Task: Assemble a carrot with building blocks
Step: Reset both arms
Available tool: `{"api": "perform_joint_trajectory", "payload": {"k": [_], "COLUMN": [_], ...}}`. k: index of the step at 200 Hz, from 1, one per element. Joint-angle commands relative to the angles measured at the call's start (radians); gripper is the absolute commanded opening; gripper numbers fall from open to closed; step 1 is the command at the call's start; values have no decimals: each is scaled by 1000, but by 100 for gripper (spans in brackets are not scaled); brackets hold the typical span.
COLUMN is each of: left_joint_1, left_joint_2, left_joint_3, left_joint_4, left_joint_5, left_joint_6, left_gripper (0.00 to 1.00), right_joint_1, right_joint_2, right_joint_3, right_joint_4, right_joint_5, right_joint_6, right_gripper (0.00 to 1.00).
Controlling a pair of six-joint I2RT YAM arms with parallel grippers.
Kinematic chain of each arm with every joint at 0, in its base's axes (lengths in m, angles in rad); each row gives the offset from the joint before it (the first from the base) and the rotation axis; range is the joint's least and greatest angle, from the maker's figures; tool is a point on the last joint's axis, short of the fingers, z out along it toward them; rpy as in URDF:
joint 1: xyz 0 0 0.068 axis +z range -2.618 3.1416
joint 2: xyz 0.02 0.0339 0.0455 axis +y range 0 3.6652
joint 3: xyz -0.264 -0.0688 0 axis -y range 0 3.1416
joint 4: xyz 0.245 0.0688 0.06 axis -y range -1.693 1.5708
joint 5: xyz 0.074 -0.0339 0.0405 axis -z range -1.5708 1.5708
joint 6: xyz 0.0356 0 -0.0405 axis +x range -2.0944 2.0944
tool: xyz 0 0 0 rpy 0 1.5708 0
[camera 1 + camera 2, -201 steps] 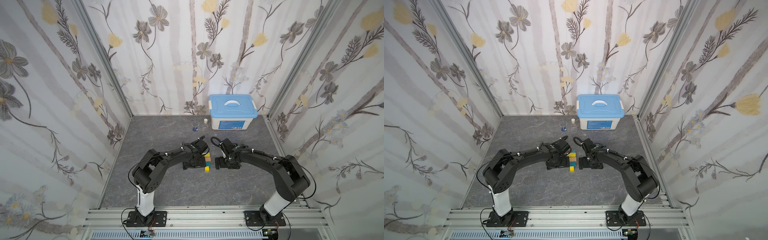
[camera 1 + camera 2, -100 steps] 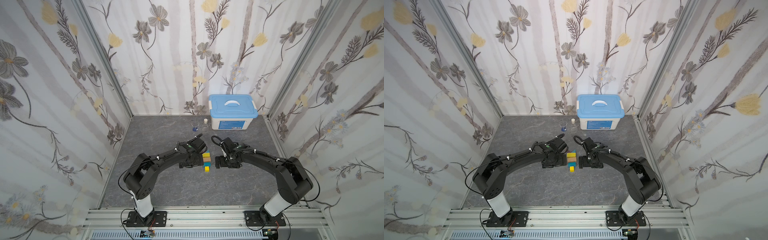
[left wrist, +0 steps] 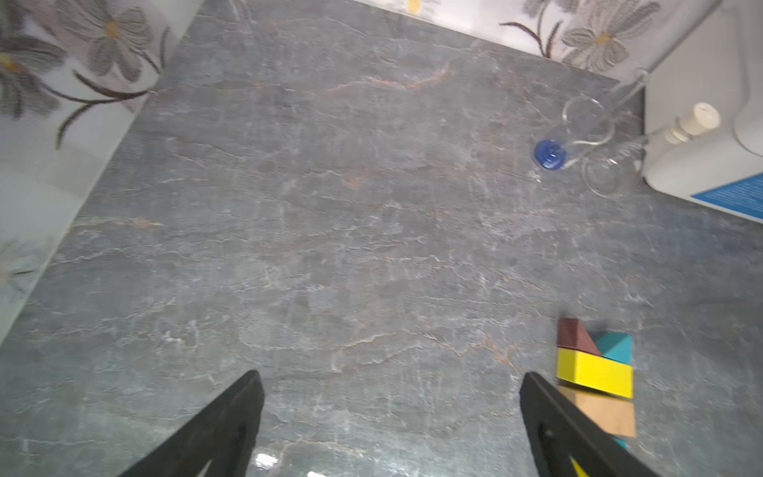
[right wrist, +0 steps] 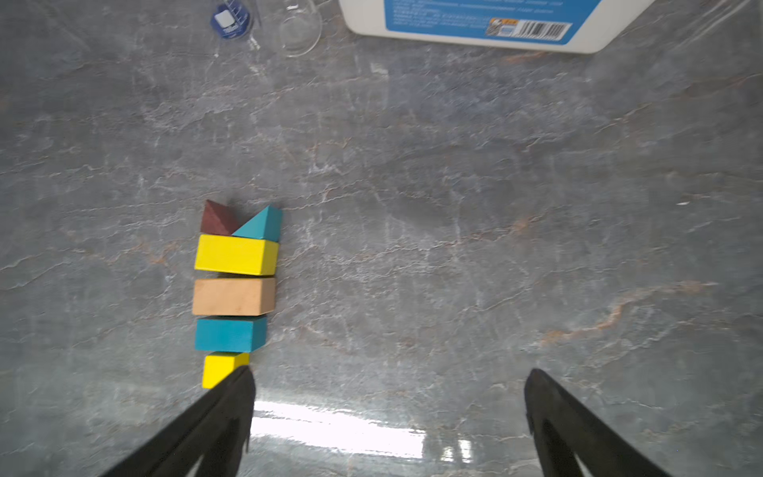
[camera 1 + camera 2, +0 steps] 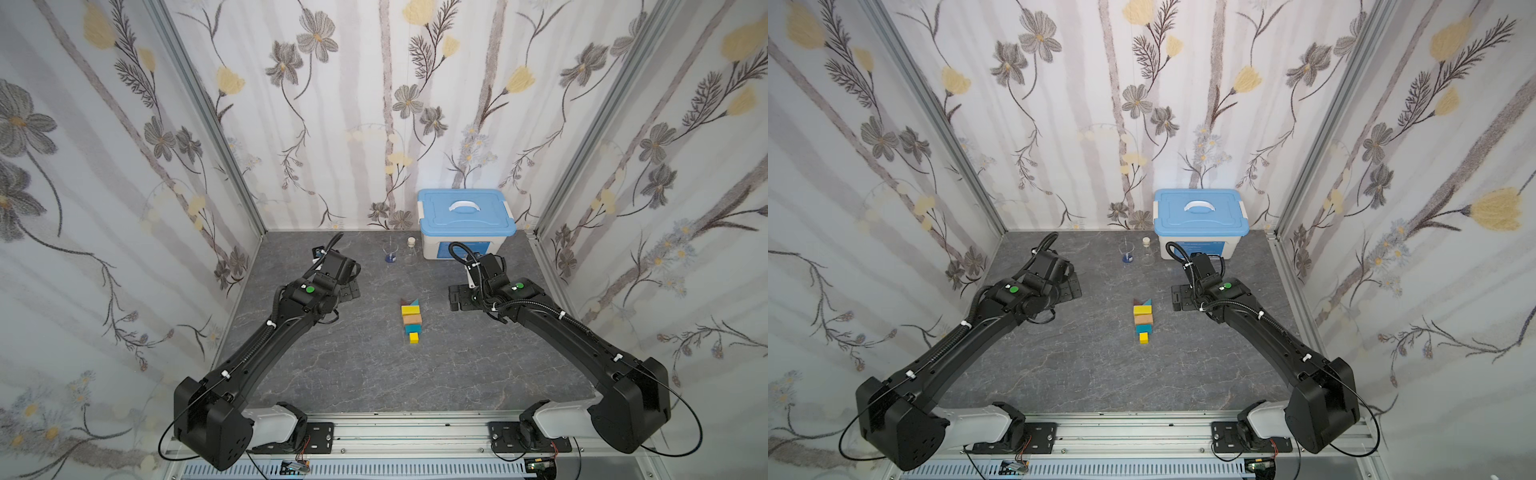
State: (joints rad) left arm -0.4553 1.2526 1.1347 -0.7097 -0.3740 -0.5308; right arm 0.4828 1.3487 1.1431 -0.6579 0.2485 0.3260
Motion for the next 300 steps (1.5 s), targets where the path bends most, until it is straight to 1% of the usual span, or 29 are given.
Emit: {"api": "perform_joint_trajectory", "payload": {"k": [1,20,47,76,105,118,139,158,168,185,200,209,219,238,249,260,278,286,300], "left_joint_1": [65,143,220,295,353,387,423,444,453,461,463,464,463,467,470,473,476,483,492], "left_joint_2": [-78,-117,-155,-129,-122,-122,-106,-77,-66,-31,3,4,38,76,90,104,135,148,174], "left_joint_3": [-87,-154,-289,-387,-510,-555,-593,-615,-624,-637,-643,-652,-664,-683,-684,-690,-678,-677,-653], "left_joint_4": [121,182,324,449,651,727,788,838,872,945,994,1032,1078,1165,1191,1240,1276,1305,1295], "left_joint_5": [-48,-40,-41,-30,-19,-1,24,38,45,61,70,86,88,86,82,103,110,119,152], "left_joint_6": [132,161,213,238,290,297,318,320,322,341,345,352,362,383,382,398,418,422,411], "left_gripper": [100,100,100,100,100,100,100,100,100,100,100,100,100,100,100,100,100,100,100], "right_joint_1": [-27,-113,-204,-281,-390,-428,-465,-491,-507,-511,-512,-512,-510,-512,-512,-510,-502,-496,-486], "right_joint_2": [-45,-105,-189,-239,-274,-285,-302,-314,-316,-267,-192,-155,-113,-48,-34,-15,35,36,47], "right_joint_3": [-35,-126,-305,-428,-528,-555,-604,-649,-693,-746,-732,-735,-738,-745,-732,-720,-740,-726,-727], "right_joint_4": [80,191,370,515,636,651,694,727,809,997,1061,1113,1164,1229,1224,1235,1342,1308,1330], "right_joint_5": [137,87,79,62,25,20,1,-2,-18,-81,-77,-104,-119,-124,-168,-217,-269,-278,-338], "right_joint_6": [-82,-55,-79,-140,-143,-159,-205,-207,-199,-209,-202,-209,-223,-232,-240,-249,-256,-270,-307], "right_gripper": [100,100,100,100,100,100,100,100,100,100,100,100,100,100,100,100,100,100,100]}}
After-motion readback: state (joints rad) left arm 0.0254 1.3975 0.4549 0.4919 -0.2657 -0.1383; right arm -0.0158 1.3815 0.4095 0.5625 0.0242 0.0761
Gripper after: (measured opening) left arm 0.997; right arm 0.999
